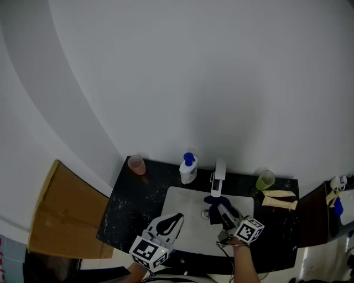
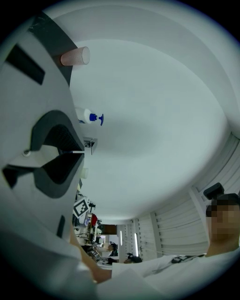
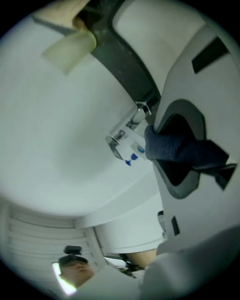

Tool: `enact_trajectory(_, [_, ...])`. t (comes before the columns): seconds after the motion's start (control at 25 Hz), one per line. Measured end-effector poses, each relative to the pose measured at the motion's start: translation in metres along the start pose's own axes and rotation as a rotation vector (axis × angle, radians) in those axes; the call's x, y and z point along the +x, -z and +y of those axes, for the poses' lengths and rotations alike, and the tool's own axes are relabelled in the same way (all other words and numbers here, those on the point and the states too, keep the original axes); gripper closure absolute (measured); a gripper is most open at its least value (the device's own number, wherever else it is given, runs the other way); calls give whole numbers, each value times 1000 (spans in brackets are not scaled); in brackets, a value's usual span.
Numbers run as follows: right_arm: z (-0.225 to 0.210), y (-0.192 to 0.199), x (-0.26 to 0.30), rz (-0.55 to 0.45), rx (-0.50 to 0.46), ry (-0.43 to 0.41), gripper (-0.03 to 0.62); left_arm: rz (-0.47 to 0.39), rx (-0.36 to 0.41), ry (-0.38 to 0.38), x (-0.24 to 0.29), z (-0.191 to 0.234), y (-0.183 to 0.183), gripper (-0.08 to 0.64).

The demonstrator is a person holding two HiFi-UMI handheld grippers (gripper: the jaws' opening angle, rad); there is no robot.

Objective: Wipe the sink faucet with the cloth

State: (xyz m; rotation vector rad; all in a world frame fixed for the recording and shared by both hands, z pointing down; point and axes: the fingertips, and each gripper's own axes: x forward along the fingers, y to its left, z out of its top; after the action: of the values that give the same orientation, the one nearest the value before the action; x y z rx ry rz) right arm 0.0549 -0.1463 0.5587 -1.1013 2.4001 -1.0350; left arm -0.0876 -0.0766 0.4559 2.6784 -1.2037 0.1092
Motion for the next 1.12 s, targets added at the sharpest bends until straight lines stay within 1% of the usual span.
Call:
enact_trajectory(0.04, [-8,-7,-11,-46,33,24,483,-1,0,-2,-1,2,0,544])
enact_trajectory(0.08, [-11,-9,-18,-61,44,34,483,0,-1,-4,-3,3,0,544])
enact_trajectory(0.12, [-10,-7,-20,-44,36,27,483,1,-2,-5,-4,5,1,543])
enact_trajectory(0.28, [20,20,9,113,-50,-79,483,5,-5,3,0,4,2,544])
enact_trajectory(0.36, [28,26,27,138,-83,-86,483,1,-2,15,3,-1,-1,545])
enact_trajectory(0.48, [21,18,31,96,-83,-25,483,-7,0,23,6,-4,-4,544])
enact_trajectory(0.6, [-8,3,2,-3,-22,83,483,-8,2,21,4,-3,-4,543])
enact_trajectory(0.68, [-28,-5,-19,-51,11,124,483,-3,2,19,2,-3,-3,544])
enact_trajectory(0.76, [-28,-4,-22,-19,-15,101,483,4,0,15,1,-3,0,545])
enact_trajectory(0.88, [3,16,0,112,-105,-19,483,12,-2,20,5,-6,2,545])
enact_trajectory(0.92, [12,22,8,145,-135,-51,483,12,-1,24,7,-8,1,545])
enact_trajectory(0.96, [18,23,14,161,-161,-65,483,10,1,28,8,-10,0,544])
enact_trajectory(1.04, [15,16,20,149,-186,-42,483,3,5,33,12,-13,-3,543])
enact_trajectory(1.12, [1,5,15,123,-181,5,483,2,6,32,15,-13,-5,544])
